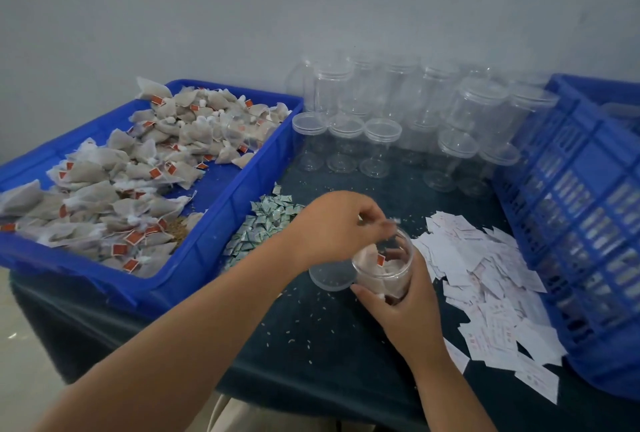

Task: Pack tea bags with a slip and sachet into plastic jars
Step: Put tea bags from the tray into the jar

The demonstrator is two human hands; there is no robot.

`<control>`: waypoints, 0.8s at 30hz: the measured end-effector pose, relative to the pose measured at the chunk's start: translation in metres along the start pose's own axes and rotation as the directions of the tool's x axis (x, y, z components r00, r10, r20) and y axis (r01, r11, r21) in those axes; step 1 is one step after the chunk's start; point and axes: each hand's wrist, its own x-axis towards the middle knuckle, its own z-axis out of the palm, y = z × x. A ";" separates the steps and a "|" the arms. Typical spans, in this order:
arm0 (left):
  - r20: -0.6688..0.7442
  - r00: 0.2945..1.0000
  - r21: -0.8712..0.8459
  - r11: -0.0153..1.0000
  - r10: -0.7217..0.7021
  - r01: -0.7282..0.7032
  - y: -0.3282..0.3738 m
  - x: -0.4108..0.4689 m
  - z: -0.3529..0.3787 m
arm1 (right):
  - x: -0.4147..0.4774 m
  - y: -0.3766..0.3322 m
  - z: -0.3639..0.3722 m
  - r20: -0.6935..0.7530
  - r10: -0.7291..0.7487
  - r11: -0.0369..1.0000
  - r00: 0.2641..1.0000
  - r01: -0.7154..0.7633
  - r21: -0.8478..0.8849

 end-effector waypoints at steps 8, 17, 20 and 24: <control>-0.189 0.975 -0.047 0.993 -0.114 0.107 -0.037 -0.035 -0.084 | -0.002 0.001 -0.002 0.009 0.042 0.999 0.999 -0.042 -0.030; 0.127 0.703 0.710 0.559 -0.699 0.428 -0.141 -0.096 -0.139 | -0.001 0.000 0.000 0.039 0.027 0.997 0.999 -0.024 -0.071; 0.205 0.701 0.737 0.579 -0.683 0.349 -0.156 -0.099 -0.124 | -0.001 0.000 0.001 0.039 0.037 0.997 0.999 -0.034 -0.072; 0.129 0.776 0.666 0.634 -0.617 0.393 -0.170 -0.099 -0.124 | 0.000 0.001 0.002 0.038 0.036 0.996 0.999 -0.033 -0.078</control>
